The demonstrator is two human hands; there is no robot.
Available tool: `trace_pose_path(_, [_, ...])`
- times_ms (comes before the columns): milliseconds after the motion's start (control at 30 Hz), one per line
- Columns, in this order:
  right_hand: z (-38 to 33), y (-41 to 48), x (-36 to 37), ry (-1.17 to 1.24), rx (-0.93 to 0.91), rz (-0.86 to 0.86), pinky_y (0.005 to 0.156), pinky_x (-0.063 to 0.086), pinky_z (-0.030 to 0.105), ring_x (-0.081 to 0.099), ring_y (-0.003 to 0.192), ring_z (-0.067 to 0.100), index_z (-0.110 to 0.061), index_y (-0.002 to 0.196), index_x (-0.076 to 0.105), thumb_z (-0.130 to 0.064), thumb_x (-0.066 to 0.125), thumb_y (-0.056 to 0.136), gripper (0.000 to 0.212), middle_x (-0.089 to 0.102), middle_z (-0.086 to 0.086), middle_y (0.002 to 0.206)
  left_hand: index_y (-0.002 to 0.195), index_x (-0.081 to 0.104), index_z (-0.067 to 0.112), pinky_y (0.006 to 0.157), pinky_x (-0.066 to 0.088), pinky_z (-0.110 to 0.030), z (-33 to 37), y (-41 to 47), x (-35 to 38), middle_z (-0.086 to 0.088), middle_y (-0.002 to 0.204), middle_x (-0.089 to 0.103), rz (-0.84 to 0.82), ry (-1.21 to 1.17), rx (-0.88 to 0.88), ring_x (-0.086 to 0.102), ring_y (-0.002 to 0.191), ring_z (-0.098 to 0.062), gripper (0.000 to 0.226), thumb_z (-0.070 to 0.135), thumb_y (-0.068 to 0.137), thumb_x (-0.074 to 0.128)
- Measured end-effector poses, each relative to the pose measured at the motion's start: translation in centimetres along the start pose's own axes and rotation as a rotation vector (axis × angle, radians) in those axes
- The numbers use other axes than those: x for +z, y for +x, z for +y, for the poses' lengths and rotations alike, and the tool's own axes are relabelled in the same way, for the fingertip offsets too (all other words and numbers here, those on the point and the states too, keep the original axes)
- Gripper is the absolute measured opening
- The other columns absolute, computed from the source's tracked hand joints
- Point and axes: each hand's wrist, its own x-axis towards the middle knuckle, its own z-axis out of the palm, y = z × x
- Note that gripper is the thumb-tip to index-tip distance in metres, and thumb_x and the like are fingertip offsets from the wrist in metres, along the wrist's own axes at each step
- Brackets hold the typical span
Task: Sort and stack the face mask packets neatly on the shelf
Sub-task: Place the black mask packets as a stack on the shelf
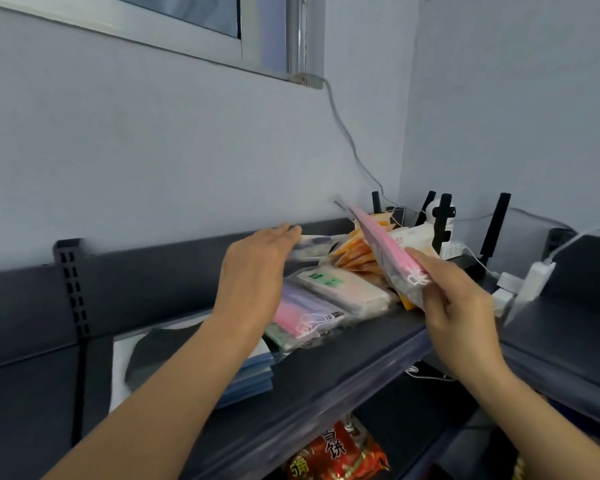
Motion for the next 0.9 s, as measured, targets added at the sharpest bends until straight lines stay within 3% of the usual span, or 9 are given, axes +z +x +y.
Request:
trace_pose_path(133, [3.4, 2.6, 0.0, 0.044, -0.045, 0.016, 0.086, 0.029, -0.005, 0.045, 0.097, -0.007, -0.012, 0.125, 0.059, 0.015, 0.045, 0.084, 0.051, 0.058, -0.007, 0.106, 0.128, 0.058, 0.010, 0.095, 0.047, -0.038, 2.0, 1.2, 3.6, -0.014, 0.129, 0.059, -0.147, 0.051, -0.040, 0.061, 0.114, -0.029, 0.048, -0.002, 0.082, 0.058])
trace_pose_path(267, [7.3, 4.7, 0.3, 0.054, -0.149, -0.078, 0.092, 0.030, 0.000, 0.050, 0.104, 0.004, -0.013, 0.124, 0.060, -0.012, 0.034, 0.085, 0.048, 0.061, -0.003, 0.111, 0.111, 0.068, 0.025, 0.074, 0.056, -0.035, 4.8, 1.5, 8.0, -0.005, 0.109, 0.070, -0.379, 0.144, 0.027, 0.068, 0.096, -0.026, 0.040, 0.019, 0.071, 0.073])
trace_pose_path(333, [9.2, 5.6, 0.5, 0.070, -0.180, -0.125, 0.093, 0.032, 0.003, 0.052, 0.107, 0.009, -0.013, 0.124, 0.061, -0.021, 0.031, 0.083, 0.051, 0.062, -0.002, 0.113, 0.121, 0.058, 0.026, 0.085, 0.050, -0.038, 5.8, 0.7, 10.6, -0.005, 0.121, 0.062, -0.628, 0.208, 0.043, 0.059, 0.111, -0.026, 0.033, 0.024, 0.088, 0.057])
trace_pose_path(400, [10.8, 6.4, 0.6, 0.101, -0.170, -0.132, 0.091, 0.031, -0.001, 0.051, 0.106, 0.006, -0.013, 0.125, 0.060, -0.017, 0.034, 0.086, 0.047, 0.061, -0.003, 0.112, 0.129, 0.051, 0.022, 0.093, 0.046, -0.040, 6.5, -0.3, 12.6, -0.007, 0.132, 0.054, -0.827, 0.223, 0.030, 0.050, 0.121, -0.026, 0.035, 0.018, 0.095, 0.045])
trace_pose_path(533, [13.0, 7.8, 1.4, 0.150, -0.160, -0.128, 0.087, 0.032, -0.002, 0.046, 0.099, -0.006, -0.013, 0.126, 0.059, 0.003, 0.042, 0.086, 0.045, 0.062, 0.000, 0.111, 0.134, 0.049, 0.020, 0.091, 0.047, -0.039, 7.8, 0.4, 14.1, -0.002, 0.139, 0.048, -0.819, 0.244, 0.012, 0.040, 0.127, -0.024, 0.039, 0.012, 0.096, 0.043])
trace_pose_path(633, [13.4, 8.4, 2.4, 0.212, -0.190, -0.156, 0.086, 0.031, -0.004, 0.045, 0.098, -0.007, -0.014, 0.125, 0.059, 0.001, 0.042, 0.085, 0.047, 0.061, -0.002, 0.110, 0.136, 0.046, 0.022, 0.081, 0.045, -0.037, 8.7, 1.0, 14.5, 0.000, 0.140, 0.047, -0.792, 0.315, -0.028, 0.037, 0.123, -0.025, 0.041, 0.012, 0.096, 0.045])
trace_pose_path(800, [13.2, 8.7, 4.4, 0.283, -0.263, -0.158, 0.088, 0.030, -0.003, 0.046, 0.100, -0.004, -0.013, 0.124, 0.060, -0.001, 0.044, 0.085, 0.043, 0.064, 0.007, 0.113, 0.126, 0.053, 0.012, 0.083, 0.045, -0.041, 9.9, 0.5, 15.5, -0.010, 0.126, 0.055, -0.815, 0.419, -0.064, 0.043, 0.110, -0.029, 0.031, 0.012, 0.096, 0.044])
trace_pose_path(900, [12.7, 8.8, 5.8, 0.314, -0.263, -0.169, 0.089, 0.029, -0.001, 0.048, 0.101, -0.001, -0.013, 0.124, 0.060, 0.002, 0.045, 0.084, 0.045, 0.064, 0.007, 0.116, 0.120, 0.057, 0.010, 0.087, 0.047, -0.042, 10.4, 0.4, 16.2, -0.012, 0.119, 0.059, -0.816, 0.345, -0.068, 0.046, 0.107, -0.029, 0.030, 0.025, 0.097, 0.047])
